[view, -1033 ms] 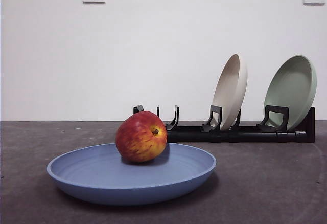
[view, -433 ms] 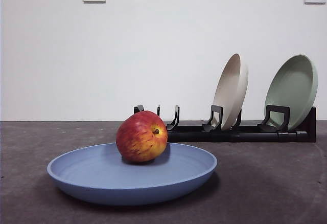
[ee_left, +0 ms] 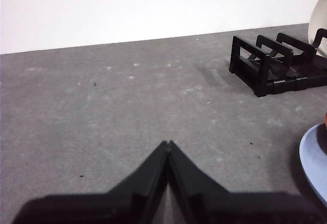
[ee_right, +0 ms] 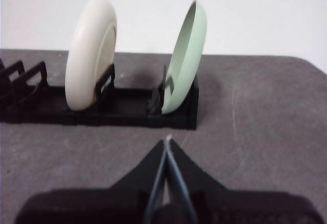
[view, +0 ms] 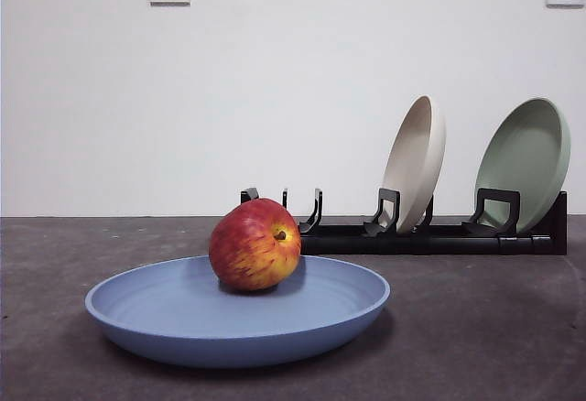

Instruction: Take the blue plate from the plate rack,put the plate on the table,take the apple from the table,put the apple in the plate

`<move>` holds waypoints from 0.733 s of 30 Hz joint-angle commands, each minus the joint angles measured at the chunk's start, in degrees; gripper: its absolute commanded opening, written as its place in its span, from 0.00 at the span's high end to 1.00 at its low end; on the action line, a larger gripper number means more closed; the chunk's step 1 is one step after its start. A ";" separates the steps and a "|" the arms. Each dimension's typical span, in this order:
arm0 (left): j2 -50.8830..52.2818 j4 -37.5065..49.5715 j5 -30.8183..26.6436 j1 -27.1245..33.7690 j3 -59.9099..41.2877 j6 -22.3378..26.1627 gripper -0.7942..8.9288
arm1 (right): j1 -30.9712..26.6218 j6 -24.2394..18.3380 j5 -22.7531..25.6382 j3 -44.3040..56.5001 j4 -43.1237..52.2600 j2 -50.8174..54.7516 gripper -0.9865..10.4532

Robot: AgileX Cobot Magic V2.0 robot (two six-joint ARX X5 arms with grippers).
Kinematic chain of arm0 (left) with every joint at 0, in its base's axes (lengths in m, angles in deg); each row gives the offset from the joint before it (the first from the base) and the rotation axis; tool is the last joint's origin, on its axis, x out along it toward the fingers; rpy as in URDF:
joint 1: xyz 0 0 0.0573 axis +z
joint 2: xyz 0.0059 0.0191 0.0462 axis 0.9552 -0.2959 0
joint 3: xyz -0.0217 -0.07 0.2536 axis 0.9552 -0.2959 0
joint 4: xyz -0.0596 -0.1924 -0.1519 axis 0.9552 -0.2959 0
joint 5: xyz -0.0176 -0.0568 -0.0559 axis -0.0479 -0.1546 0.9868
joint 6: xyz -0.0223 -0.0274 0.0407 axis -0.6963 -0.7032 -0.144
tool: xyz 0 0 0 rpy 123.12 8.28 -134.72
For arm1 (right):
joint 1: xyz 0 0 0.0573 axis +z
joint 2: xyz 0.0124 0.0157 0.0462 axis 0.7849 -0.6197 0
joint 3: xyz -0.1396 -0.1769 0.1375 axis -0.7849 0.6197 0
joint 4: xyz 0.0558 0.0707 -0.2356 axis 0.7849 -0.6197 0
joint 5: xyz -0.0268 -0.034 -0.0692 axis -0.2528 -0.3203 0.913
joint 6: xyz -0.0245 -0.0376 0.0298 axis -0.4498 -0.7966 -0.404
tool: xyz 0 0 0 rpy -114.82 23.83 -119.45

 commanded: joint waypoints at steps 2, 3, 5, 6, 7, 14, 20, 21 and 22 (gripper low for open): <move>-0.02 0.22 -0.11 0.17 -0.55 -0.24 0.92 | -0.02 -0.20 0.20 3.17 0.39 2.54 0.91; -0.02 0.22 -0.11 0.17 -0.55 -0.24 0.92 | -0.02 -0.31 0.33 3.13 -1.14 3.10 0.91; -0.02 0.24 -0.11 0.17 -0.55 -0.24 0.92 | -0.02 -0.42 0.74 3.13 -3.06 4.07 0.91; 0.00 0.22 -0.11 0.17 -0.55 -0.24 0.92 | -0.02 -0.39 1.11 3.13 -4.00 4.57 0.91; -0.02 0.22 -0.11 0.17 -0.55 -0.24 0.92 | 0.00 -0.31 1.16 3.13 -4.74 5.05 0.91; -0.02 0.15 -0.11 0.17 -0.55 -0.24 0.92 | 0.04 -0.35 1.49 2.89 -7.06 5.11 0.91; -0.02 0.22 -0.11 0.17 -0.55 -0.24 0.92 | 0.04 -0.35 1.49 2.80 -7.30 5.01 0.91; -0.02 0.20 -0.11 0.17 -0.55 -0.24 0.92 | 0.04 -0.35 1.49 2.80 -7.30 5.01 0.91; -0.02 0.22 -0.11 0.17 -0.55 -0.24 0.92 | 0.04 -0.35 1.49 2.80 -7.30 5.01 0.91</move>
